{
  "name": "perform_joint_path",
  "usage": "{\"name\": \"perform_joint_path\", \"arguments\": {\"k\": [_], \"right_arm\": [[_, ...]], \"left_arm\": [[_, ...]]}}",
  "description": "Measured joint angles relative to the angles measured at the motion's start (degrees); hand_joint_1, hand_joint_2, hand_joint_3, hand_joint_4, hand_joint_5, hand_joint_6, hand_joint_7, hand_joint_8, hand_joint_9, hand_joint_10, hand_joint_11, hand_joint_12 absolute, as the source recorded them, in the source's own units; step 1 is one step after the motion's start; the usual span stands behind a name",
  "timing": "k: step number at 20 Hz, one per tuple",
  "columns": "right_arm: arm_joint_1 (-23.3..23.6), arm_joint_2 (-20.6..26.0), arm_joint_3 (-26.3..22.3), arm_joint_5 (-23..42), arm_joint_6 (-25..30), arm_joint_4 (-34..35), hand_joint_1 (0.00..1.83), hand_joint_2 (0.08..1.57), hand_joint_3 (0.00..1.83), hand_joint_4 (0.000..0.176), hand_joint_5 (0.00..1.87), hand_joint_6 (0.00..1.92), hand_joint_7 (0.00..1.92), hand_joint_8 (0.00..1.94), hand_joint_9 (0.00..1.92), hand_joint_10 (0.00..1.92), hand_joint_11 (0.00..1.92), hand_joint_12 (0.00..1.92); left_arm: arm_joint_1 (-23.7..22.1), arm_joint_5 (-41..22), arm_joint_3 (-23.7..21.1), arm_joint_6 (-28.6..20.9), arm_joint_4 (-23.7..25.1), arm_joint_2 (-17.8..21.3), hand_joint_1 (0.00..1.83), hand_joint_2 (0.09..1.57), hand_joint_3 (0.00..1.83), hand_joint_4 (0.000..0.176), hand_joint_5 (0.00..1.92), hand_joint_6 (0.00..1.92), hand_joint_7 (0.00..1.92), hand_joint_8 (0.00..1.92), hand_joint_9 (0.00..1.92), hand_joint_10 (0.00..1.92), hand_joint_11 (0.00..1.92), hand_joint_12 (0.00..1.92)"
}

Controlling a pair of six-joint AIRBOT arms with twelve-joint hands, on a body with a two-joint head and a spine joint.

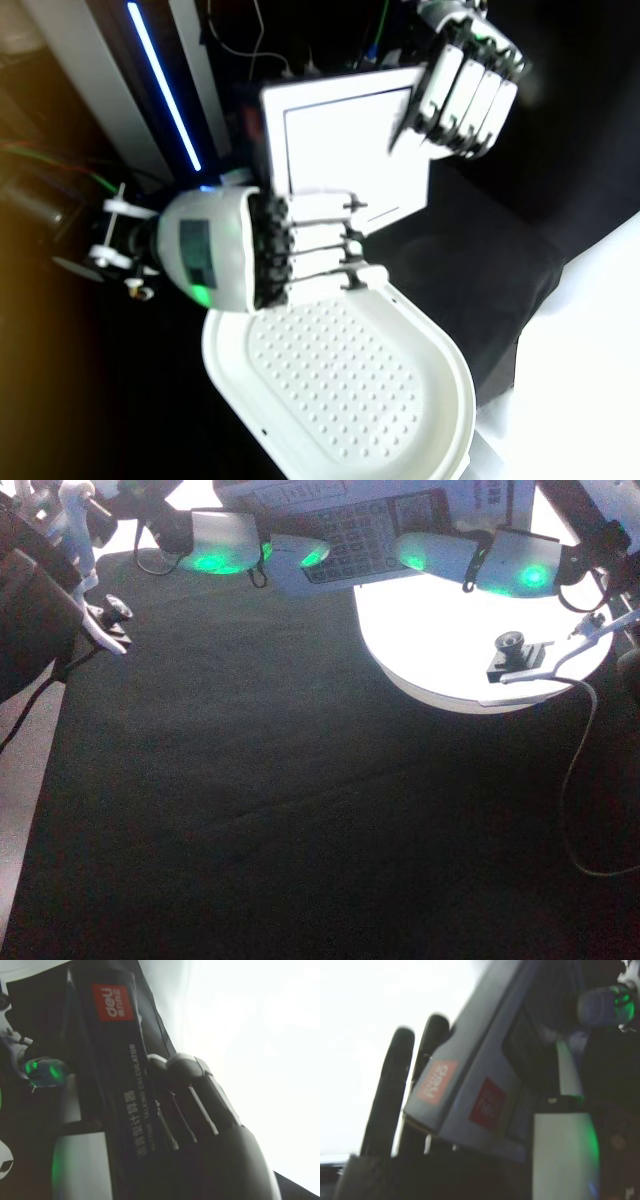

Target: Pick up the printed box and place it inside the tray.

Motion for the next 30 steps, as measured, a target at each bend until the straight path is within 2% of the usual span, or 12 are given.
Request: {"name": "perform_joint_path", "arguments": {"k": [1,3,5,7,9,12,18,19,20,21,22,30], "right_arm": [[0.0,0.0,0.0,0.04,0.04,0.02,1.16,1.08,0.0,0.0,1.05,0.87,1.25,0.53,1.18,0.92,0.97,1.35],[0.0,0.13,0.0,-0.02,0.13,-0.04,1.17,1.08,0.0,0.0,1.06,0.85,1.29,0.44,1.24,0.81,1.0,1.29],[0.0,0.61,0.0,-0.07,0.04,-0.26,1.17,1.07,0.0,0.0,1.07,0.83,1.3,0.42,1.24,0.79,1.01,1.26],[0.0,0.66,0.44,-0.68,-0.09,-0.28,1.17,1.07,0.0,0.0,1.07,0.83,1.32,0.43,1.25,0.84,1.0,1.32],[0.0,1.11,0.94,-2.29,-0.13,-1.25,1.18,1.05,0.0,0.0,1.11,0.77,1.32,0.53,1.24,0.96,1.02,1.42],[0.0,2.73,1.81,-3.74,-0.17,-3.45,1.27,1.04,0.0,0.0,1.11,0.62,1.26,0.72,1.22,0.93,1.02,1.35],[0.52,5.97,2.51,-4.76,-2.08,-2.51,1.3,1.01,0.0,0.0,1.2,0.41,1.29,0.69,1.3,0.8,1.1,1.27],[0.79,6.38,2.49,-4.74,-2.89,-2.73,1.3,1.01,0.0,0.0,1.18,0.46,1.29,0.69,1.27,0.84,1.06,1.37],[0.92,6.67,2.49,-4.83,-3.13,-3.06,1.3,1.01,0.0,0.0,1.18,0.46,1.29,0.69,1.27,0.84,1.06,1.37],[0.94,6.95,2.49,-4.79,-3.82,-3.19,1.22,1.01,0.0,0.0,1.2,0.56,1.3,0.66,1.28,0.97,1.1,1.46],[1.36,7.23,2.49,-5.11,-5.73,-3.34,1.2,1.02,0.0,0.0,1.2,0.6,1.26,0.98,1.28,1.31,1.19,1.68],[6.6,7.43,4.11,-10.1,-11.98,-6.47,1.2,1.01,0.0,0.0,1.22,0.58,1.18,1.06,1.22,1.63,1.14,1.87]], "left_arm": [[0.0,-0.07,0.0,0.09,-0.02,0.0,1.17,1.1,0.02,0.0,0.99,0.91,0.97,0.62,0.9,0.86,0.73,1.4],[0.02,0.04,0.0,0.28,0.04,0.0,0.07,1.1,0.0,0.01,0.34,0.02,0.39,0.01,0.37,0.05,0.03,0.87],[0.35,0.09,0.24,1.09,0.48,0.17,0.01,1.07,0.0,0.034,0.27,0.01,0.29,0.01,0.28,0.03,0.01,0.62],[0.35,-1.05,0.22,0.31,0.55,0.7,0.0,1.03,0.0,0.117,0.19,0.0,0.2,0.0,0.15,0.01,0.0,0.27],[0.37,-1.66,0.17,0.28,0.46,1.49,0.0,1.01,0.0,0.156,0.18,0.0,0.2,0.0,0.15,0.0,0.0,0.08],[1.05,-1.7,0.02,0.31,-0.44,2.54,0.0,1.01,0.0,0.164,0.18,0.0,0.21,0.0,0.14,0.0,0.0,0.05],[4.68,-3.45,-1.2,0.24,-3.56,5.14,0.0,0.99,0.0,0.122,0.13,0.0,0.18,0.0,0.13,0.0,0.0,0.0],[5.16,-3.69,-1.2,0.26,-3.69,5.31,0.04,1.05,0.02,0.061,0.15,0.01,0.21,0.01,0.13,0.0,0.01,0.0],[5.35,-3.85,-1.2,0.28,-4.07,5.31,0.04,1.05,0.02,0.061,0.15,0.01,0.21,0.01,0.13,0.0,0.01,0.0],[5.46,-4.04,-1.2,0.26,-4.31,5.31,0.04,1.05,0.01,0.001,0.19,0.01,0.23,0.01,0.15,0.0,0.02,0.01],[6.03,-4.66,-1.2,0.28,-4.59,5.35,0.0,1.05,0.0,0.081,0.17,0.0,0.25,0.01,0.16,0.01,0.05,0.03],[9.01,-8.52,-2.56,0.26,-6.51,6.27,0.0,1.01,0.0,0.098,0.18,0.0,0.3,0.0,0.18,0.0,0.01,0.07]]}}
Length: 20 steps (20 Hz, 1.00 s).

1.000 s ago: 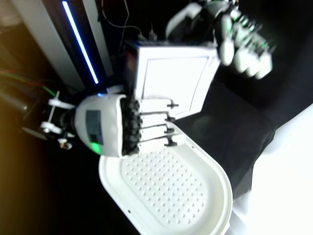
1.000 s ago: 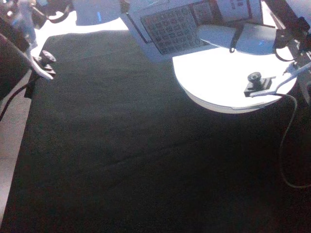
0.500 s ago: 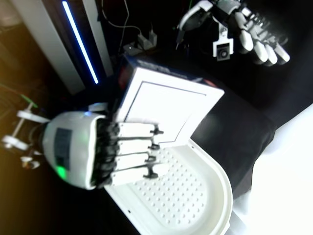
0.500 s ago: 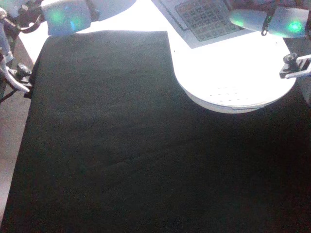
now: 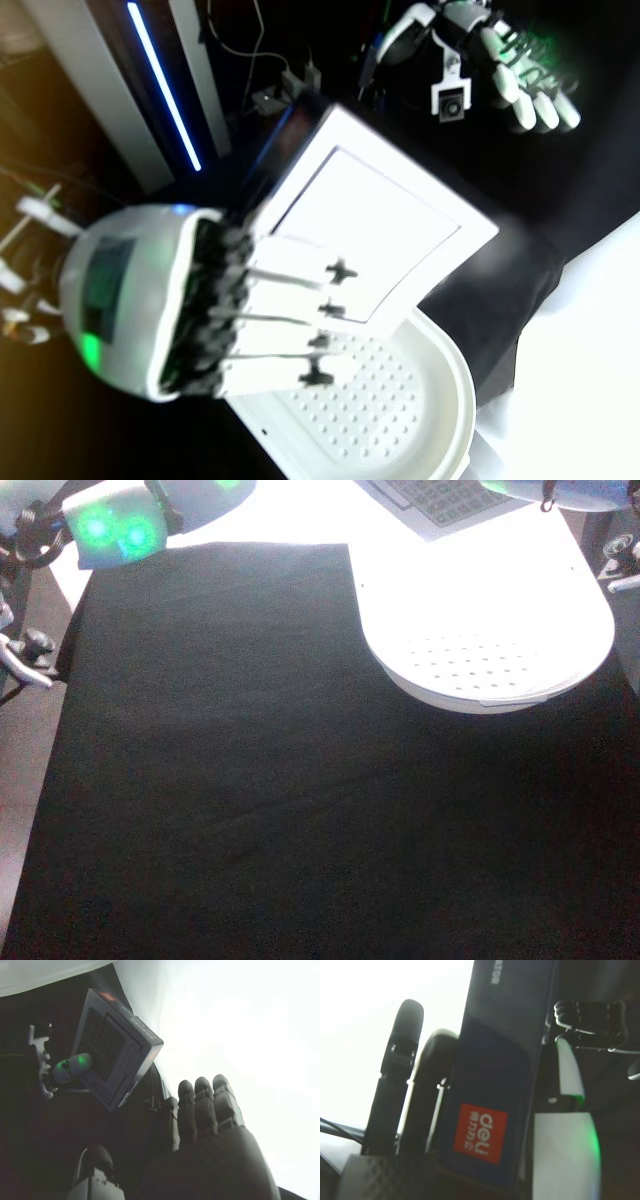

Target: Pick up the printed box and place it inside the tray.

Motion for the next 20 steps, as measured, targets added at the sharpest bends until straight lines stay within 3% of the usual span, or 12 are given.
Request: {"name": "perform_joint_path", "arguments": {"k": [1,2,4,6,8,10,11,12,13,14,15,20], "right_arm": [[0.0,0.07,0.24,-0.74,-1.25,0.22,1.28,1.03,0.0,0.0,1.16,0.54,1.2,0.82,1.12,1.03,0.93,1.48],[0.02,0.39,0.24,-1.44,-2.54,0.28,1.27,1.03,0.0,0.0,1.14,0.6,1.21,0.78,1.14,0.84,0.91,1.38],[0.44,0.76,0.26,-3.28,-5.33,0.83,1.26,1.03,0.0,0.0,1.14,0.65,1.2,0.73,1.15,0.62,0.83,1.31],[0.44,0.87,0.31,-4.96,-7.56,0.76,1.26,1.04,0.0,0.0,1.15,0.59,1.16,0.82,1.13,0.58,0.78,1.26],[0.44,0.81,0.31,-5.66,-8.07,0.44,1.28,1.05,0.0,0.0,1.17,0.44,1.11,1.01,1.07,0.84,0.81,1.4],[0.7,0.74,0.31,-6.03,-9.55,0.44,1.28,1.07,0.0,0.0,1.13,0.51,1.08,1.05,0.93,0.99,0.74,1.45],[0.81,0.72,0.28,-6.29,-10.84,1.27,1.09,0.89,0.0,0.0,0.68,0.18,0.75,0.37,0.66,0.58,0.42,1.18],[0.81,0.72,0.28,-6.58,-12.94,2.21,0.99,0.79,0.0,0.059,0.38,0.04,0.5,0.08,0.47,0.21,0.16,1.03],[0.81,0.72,0.17,-7.74,-15.23,3.61,0.86,0.69,0.0,0.153,0.08,0.01,0.16,0.03,0.2,0.06,0.03,0.57],[0.81,0.72,0.11,-8.83,-17.05,4.55,0.86,0.69,0.0,0.153,0.08,0.01,0.16,0.03,0.2,0.06,0.03,0.57],[0.79,0.76,0.11,-10.14,-17.94,5.05,0.72,0.65,0.0,0.175,0.0,0.0,0.01,0.0,0.01,0.0,0.0,0.06],[0.81,0.74,-0.5,-10.54,-17.97,4.59,0.65,0.65,0.0,0.176,0.0,0.0,0.0,0.0,0.0,0.0,0.0,0.0]], "left_arm": [[0.52,-0.13,0.0,-0.04,0.02,0.02,0.0,0.99,0.0,0.091,0.18,0.0,0.3,0.0,0.18,0.0,0.0,0.18],[1.03,-0.48,-0.17,-0.26,-0.07,0.02,0.0,0.98,0.0,0.104,0.18,0.0,0.29,0.0,0.18,0.0,0.0,0.13],[2.62,-0.9,-0.42,-1.07,-0.15,0.04,0.0,0.97,0.0,0.104,0.15,0.0,0.26,0.0,0.15,0.0,0.0,0.08],[3.63,-1.05,-0.42,-1.95,-0.92,0.04,0.0,0.96,0.0,0.117,0.16,0.0,0.25,0.0,0.14,0.0,0.0,0.14],[3.93,-1.6,-0.42,-2.21,-1.07,0.04,0.0,0.98,0.0,0.104,0.16,0.0,0.27,0.01,0.14,0.0,0.0,0.1],[4.33,-2.01,-0.42,-2.91,-1.07,0.04,0.0,1.01,0.01,0.087,0.13,0.0,0.26,0.0,0.13,0.0,0.0,0.1],[4.81,-2.38,-0.42,-3.23,-1.07,0.04,0.0,1.02,0.01,0.097,0.12,0.0,0.24,0.0,0.11,0.0,0.0,0.03],[5.2,-2.45,-0.48,-3.39,-1.16,0.04,0.0,1.03,0.01,0.099,0.12,0.0,0.24,0.0,0.11,0.0,0.0,0.02],[5.77,-2.64,-0.52,-3.54,-1.51,0.04,0.0,1.03,0.01,0.11,0.14,0.01,0.25,0.01,0.11,0.01,0.0,0.01],[6.19,-2.91,-0.52,-3.61,-1.88,0.04,0.0,1.03,0.01,0.11,0.14,0.01,0.25,0.01,0.11,0.01,0.0,0.01],[6.97,-3.13,-0.52,-3.67,-2.51,0.04,0.0,1.06,0.01,0.108,0.16,0.01,0.26,0.01,0.12,0.01,0.0,0.0],[7.37,-3.69,-0.7,-4.57,-2.95,0.48,0.0,1.05,0.0,0.119,0.13,0.0,0.26,0.0,0.12,0.0,0.01,0.0]]}}
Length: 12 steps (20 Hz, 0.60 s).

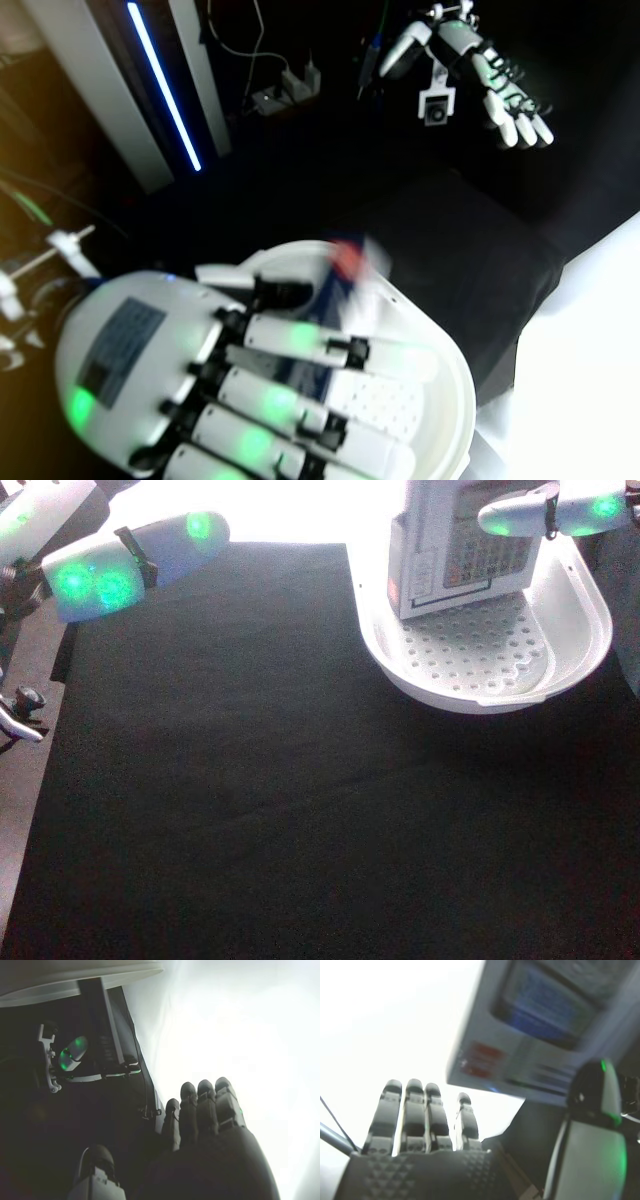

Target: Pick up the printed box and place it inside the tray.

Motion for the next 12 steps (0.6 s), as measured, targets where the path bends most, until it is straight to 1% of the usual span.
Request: {"name": "perform_joint_path", "arguments": {"k": [2,3,4,5,6,7,8,9,10,11,12], "right_arm": [[0.0,0.33,-0.63,-0.02,0.0,-0.11,0.65,0.64,0.0,0.176,0.0,0.0,0.0,0.0,0.0,0.0,0.0,0.0],[0.0,1.09,-1.66,-0.11,0.0,-0.68,0.69,0.6,0.0,0.176,0.0,0.0,0.0,0.0,0.0,0.0,0.0,0.0],[0.0,1.84,-2.51,-0.13,-0.02,-1.68,0.72,0.58,0.0,0.176,0.0,0.0,0.0,0.0,0.0,0.0,0.0,0.0],[0.0,2.43,-3.17,-0.04,0.02,-2.19,0.72,0.58,0.0,0.176,0.0,0.0,0.0,0.0,0.0,0.0,0.0,0.0],[0.0,3.02,-4.07,0.28,0.02,-2.45,0.71,0.55,0.0,0.176,0.0,0.0,0.0,0.0,0.0,0.0,0.0,0.0],[0.0,3.21,-4.66,0.48,0.0,-2.45,0.7,0.54,0.0,0.176,0.0,0.0,0.0,0.0,0.0,0.0,0.0,0.0],[0.0,3.26,-5.31,0.81,0.02,-2.75,0.65,0.54,0.0,0.176,0.0,0.0,0.0,0.0,0.0,0.0,0.0,0.0],[0.0,3.26,-5.7,0.9,0.02,-3.87,0.66,0.53,0.0,0.176,0.0,0.0,0.0,0.0,0.0,0.0,0.0,0.0],[0.0,3.26,-6.21,0.94,0.02,-4.83,0.66,0.53,0.0,0.176,0.0,0.0,0.0,0.0,0.0,0.0,0.0,0.0],[0.0,3.21,-6.43,0.94,0.0,-5.25,0.67,0.52,0.0,0.176,0.0,0.0,0.0,0.0,0.0,0.0,0.0,0.0],[0.0,3.21,-6.62,0.94,0.02,-5.42,0.67,0.54,0.0,0.176,0.0,0.0,0.0,0.0,0.0,0.0,0.0,0.0]], "left_arm": [[0.0,-0.28,0.0,-0.02,-0.2,0.0,0.0,1.05,0.0,0.118,0.14,0.01,0.27,0.01,0.13,0.01,0.03,0.02],[0.09,-0.31,0.0,-0.04,-0.15,0.0,0.0,1.04,0.0,0.115,0.14,0.0,0.27,0.0,0.13,0.01,0.02,0.01],[0.31,-0.26,0.0,-0.02,-0.13,0.0,0.0,1.04,0.0,0.106,0.14,0.0,0.26,0.0,0.13,0.01,0.01,0.01],[0.35,-0.15,0.0,-0.02,-0.17,-0.02,0.0,1.04,0.0,0.106,0.14,0.0,0.26,0.0,0.13,0.01,0.01,0.01],[0.66,-0.31,0.0,-0.04,-0.33,-0.02,0.0,1.03,0.0,0.102,0.13,0.0,0.26,0.0,0.13,0.0,0.04,0.02],[1.11,-0.61,0.0,-0.04,-0.52,-0.02,0.0,1.04,0.0,0.108,0.14,0.0,0.26,0.01,0.13,0.0,0.04,0.02],[1.62,-0.7,0.0,-0.07,-0.7,-0.02,0.0,1.04,0.0,0.108,0.15,0.01,0.27,0.01,0.13,0.0,0.04,0.03],[2.14,-0.55,-0.02,-0.04,-1.09,-0.02,0.0,1.06,0.0,0.113,0.18,0.01,0.29,0.01,0.14,0.0,0.01,0.18],[2.43,-0.5,-0.02,-0.04,-1.55,-0.02,0.0,1.07,0.0,0.121,0.21,0.01,0.3,0.0,0.14,0.0,0.0,0.24],[2.43,-0.66,-0.02,-0.04,-1.9,-0.02,0.0,1.07,0.0,0.123,0.22,0.01,0.3,0.0,0.15,0.0,0.0,0.26],[2.43,-0.85,0.0,-0.04,-2.08,0.0,0.0,1.08,0.0,0.12,0.22,0.0,0.3,0.0,0.14,0.0,0.0,0.22]]}}
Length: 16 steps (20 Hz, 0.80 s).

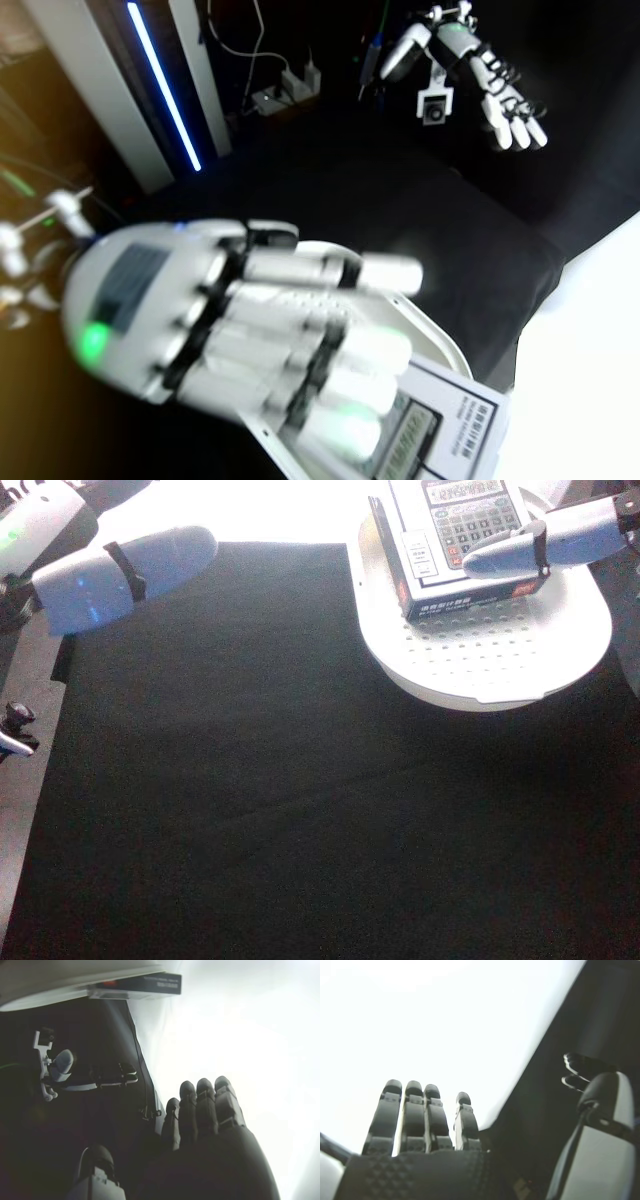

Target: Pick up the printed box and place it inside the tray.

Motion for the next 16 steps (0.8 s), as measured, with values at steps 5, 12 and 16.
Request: {"name": "perform_joint_path", "arguments": {"k": [5,12,16], "right_arm": [[0.0,2.43,-2.62,1.09,0.0,-0.39,0.71,0.55,0.0,0.176,0.0,0.0,0.0,0.0,0.0,0.0,0.0,0.0],[-2.34,7.04,-7.96,7.85,0.02,-0.94,0.67,0.59,0.0,0.176,0.0,0.0,0.0,0.0,0.0,0.0,0.01,0.01],[-3.52,7.3,-8.61,9.86,2.03,-0.7,0.62,0.65,0.02,0.176,0.0,0.0,0.0,0.0,0.0,0.0,0.03,0.02]], "left_arm": [[0.0,-0.33,-0.02,0.0,0.22,0.0,0.0,1.05,0.0,0.129,0.15,0.0,0.24,0.0,0.11,0.0,0.0,0.0],[1.11,-5.46,-2.69,1.49,-0.07,3.13,0.0,1.01,0.0,0.133,0.03,0.01,0.12,0.0,0.06,0.0,0.0,0.0],[2.12,-7.48,-5.68,4.28,0.42,5.75,0.11,1.0,0.0,0.144,0.01,0.0,0.03,0.0,0.0,0.0,0.0,0.0]]}}
